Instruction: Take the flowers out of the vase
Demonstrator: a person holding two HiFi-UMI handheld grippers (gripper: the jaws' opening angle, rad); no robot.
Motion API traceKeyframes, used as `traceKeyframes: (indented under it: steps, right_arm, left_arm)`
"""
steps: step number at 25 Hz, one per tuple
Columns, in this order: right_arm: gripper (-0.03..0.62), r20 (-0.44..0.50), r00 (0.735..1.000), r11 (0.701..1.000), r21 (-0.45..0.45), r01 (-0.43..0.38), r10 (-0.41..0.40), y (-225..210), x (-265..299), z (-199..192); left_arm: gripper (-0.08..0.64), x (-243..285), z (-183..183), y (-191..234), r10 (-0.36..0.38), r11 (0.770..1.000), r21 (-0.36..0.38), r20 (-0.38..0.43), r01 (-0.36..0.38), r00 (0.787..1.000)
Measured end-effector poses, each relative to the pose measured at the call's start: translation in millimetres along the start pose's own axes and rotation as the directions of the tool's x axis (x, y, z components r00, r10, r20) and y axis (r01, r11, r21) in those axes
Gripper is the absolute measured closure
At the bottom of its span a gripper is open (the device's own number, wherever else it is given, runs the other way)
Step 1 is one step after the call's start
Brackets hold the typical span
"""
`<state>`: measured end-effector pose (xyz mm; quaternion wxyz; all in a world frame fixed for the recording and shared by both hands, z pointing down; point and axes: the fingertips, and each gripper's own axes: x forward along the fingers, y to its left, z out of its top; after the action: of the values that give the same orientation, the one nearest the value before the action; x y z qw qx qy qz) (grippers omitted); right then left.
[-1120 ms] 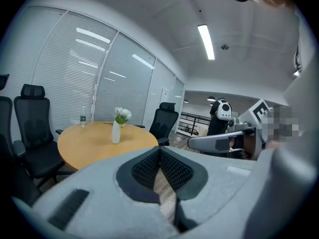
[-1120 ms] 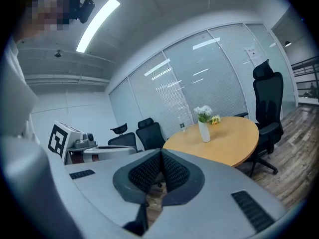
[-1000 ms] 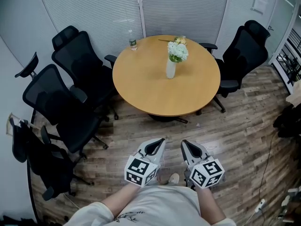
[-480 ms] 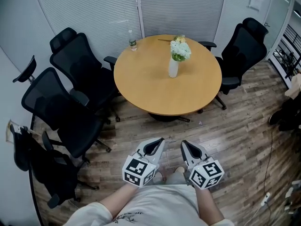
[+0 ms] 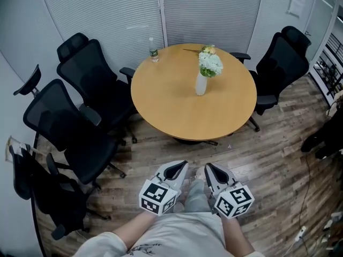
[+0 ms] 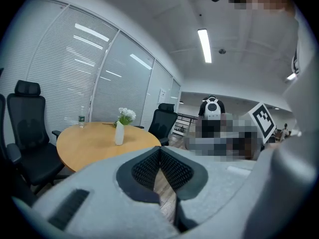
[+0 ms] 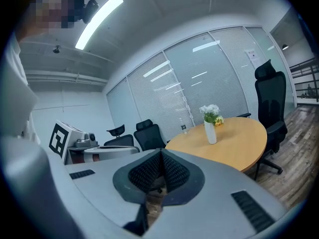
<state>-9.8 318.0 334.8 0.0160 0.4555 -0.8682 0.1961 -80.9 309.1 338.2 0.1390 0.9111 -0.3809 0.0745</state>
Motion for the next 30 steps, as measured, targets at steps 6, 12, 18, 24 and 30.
traceKeyframes:
  steps: [6,12,18,24,30]
  right_arm:
    - [0.584,0.001,1.0,1.0,0.003,-0.021,0.021,-34.6,39.5,14.0]
    - [0.584,0.007,0.999,0.999,-0.012,-0.048,0.048,-76.5,84.5,45.5]
    - [0.584,-0.006,0.998,0.998,-0.015,-0.059,0.059,-128.6,123.0,80.5]
    - [0.584,-0.016,0.996,0.995,-0.034,-0.089,0.088,-177.7,156.6,111.9]
    - [0.584,-0.031,0.991,0.989,-0.058,-0.135,0.133,-222.7,190.0,138.7]
  left_arm:
    - [0.551,40.7,8.4,26.0,-0.01,1.0,0.009,-0.004,0.01,1.0]
    - [0.551,93.2,31.6,57.4,0.004,1.0,0.014,0.009,-0.004,1.0]
    - [0.551,154.4,59.7,86.8,0.019,1.0,0.004,0.009,-0.019,1.0]
    - [0.551,212.3,85.5,111.6,0.044,0.999,-0.004,0.013,-0.044,0.999]
    - [0.551,268.9,107.4,137.0,0.083,0.997,0.005,0.027,-0.083,0.996]
